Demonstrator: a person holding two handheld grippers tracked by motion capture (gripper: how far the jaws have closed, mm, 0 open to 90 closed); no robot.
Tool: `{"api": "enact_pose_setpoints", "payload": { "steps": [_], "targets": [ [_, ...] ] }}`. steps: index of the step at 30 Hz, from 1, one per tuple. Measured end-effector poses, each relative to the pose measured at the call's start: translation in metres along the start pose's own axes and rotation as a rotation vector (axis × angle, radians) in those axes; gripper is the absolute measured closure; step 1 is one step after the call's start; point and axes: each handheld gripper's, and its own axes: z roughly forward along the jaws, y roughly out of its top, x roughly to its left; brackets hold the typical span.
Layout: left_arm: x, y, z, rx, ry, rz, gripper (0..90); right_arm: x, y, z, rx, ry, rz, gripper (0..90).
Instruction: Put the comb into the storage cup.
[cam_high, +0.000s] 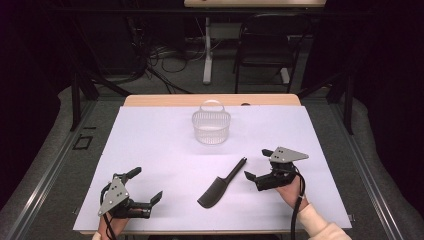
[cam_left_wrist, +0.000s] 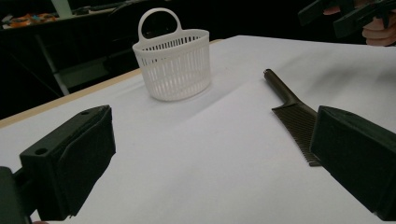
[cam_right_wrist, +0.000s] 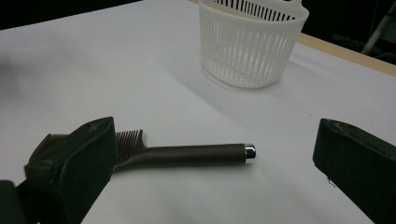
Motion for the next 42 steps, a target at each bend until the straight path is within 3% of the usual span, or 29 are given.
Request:
{"api": "enact_pose_setpoints", "payload": {
  "steps": [42],
  "targets": [
    [0.0,0.0,0.0,-0.005,-0.005,0.001,0.1,-0.016,0.014,0.038,0.041,0.014,0.023,0.0]
  ]
}}
